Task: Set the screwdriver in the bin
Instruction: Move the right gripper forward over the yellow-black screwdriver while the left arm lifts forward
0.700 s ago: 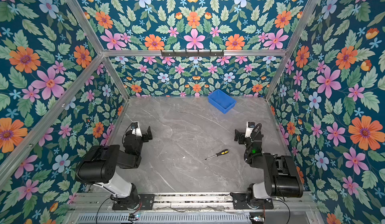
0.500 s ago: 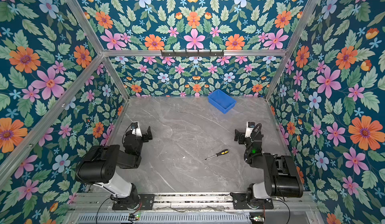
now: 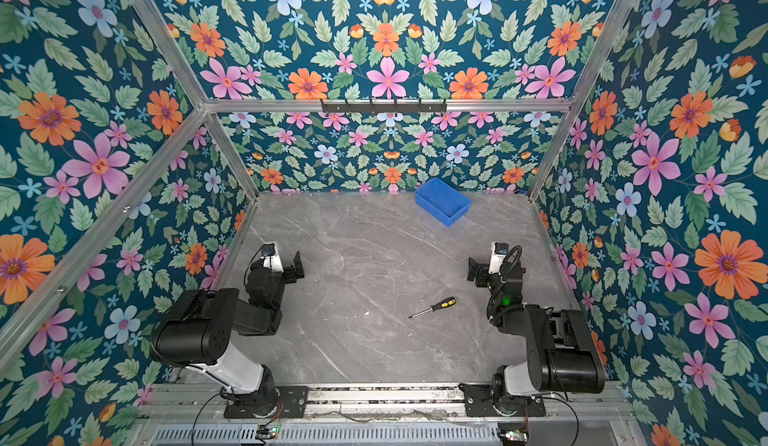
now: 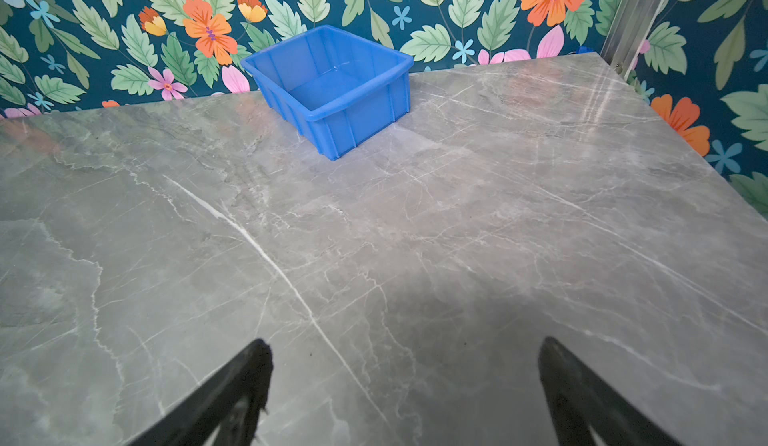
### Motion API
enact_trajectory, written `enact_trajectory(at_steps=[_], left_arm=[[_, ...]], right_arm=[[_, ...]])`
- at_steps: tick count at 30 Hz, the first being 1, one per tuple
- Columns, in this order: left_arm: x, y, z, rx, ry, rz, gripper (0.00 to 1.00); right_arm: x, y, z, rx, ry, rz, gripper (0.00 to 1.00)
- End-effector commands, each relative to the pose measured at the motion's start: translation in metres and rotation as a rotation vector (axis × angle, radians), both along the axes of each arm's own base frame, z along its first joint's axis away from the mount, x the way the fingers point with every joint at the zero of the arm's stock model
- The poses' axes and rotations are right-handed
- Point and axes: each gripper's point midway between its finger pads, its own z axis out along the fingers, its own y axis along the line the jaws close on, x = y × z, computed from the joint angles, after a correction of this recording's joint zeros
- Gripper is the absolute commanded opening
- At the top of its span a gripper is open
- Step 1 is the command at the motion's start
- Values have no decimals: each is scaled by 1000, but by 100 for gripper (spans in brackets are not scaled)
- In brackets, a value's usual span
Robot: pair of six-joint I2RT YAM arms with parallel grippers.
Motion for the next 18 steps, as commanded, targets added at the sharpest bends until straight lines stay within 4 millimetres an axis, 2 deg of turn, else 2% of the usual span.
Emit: enact_trajectory(at_steps=[1, 5, 9, 13, 16, 18], left_arm=[[1, -1, 3, 0, -11, -5, 100], [0, -1, 4, 2, -15, -9, 100], [-6, -20, 8, 31, -37, -123, 100], [-14, -25, 22, 36, -74, -152, 99], [-17, -40, 34, 66, -75, -227, 97], [-19, -56, 42, 99, -66, -299, 100]], right_arm=[[1, 2, 1, -5, -3, 15, 99], [-1, 3, 3, -4, -12, 21, 99], [-4, 8, 13, -10, -19, 49, 99], [-11, 17, 25, -20, -4, 105, 99], [-20, 26, 36, -42, -6, 170, 99], [-27, 32, 45, -71, -14, 213, 99]])
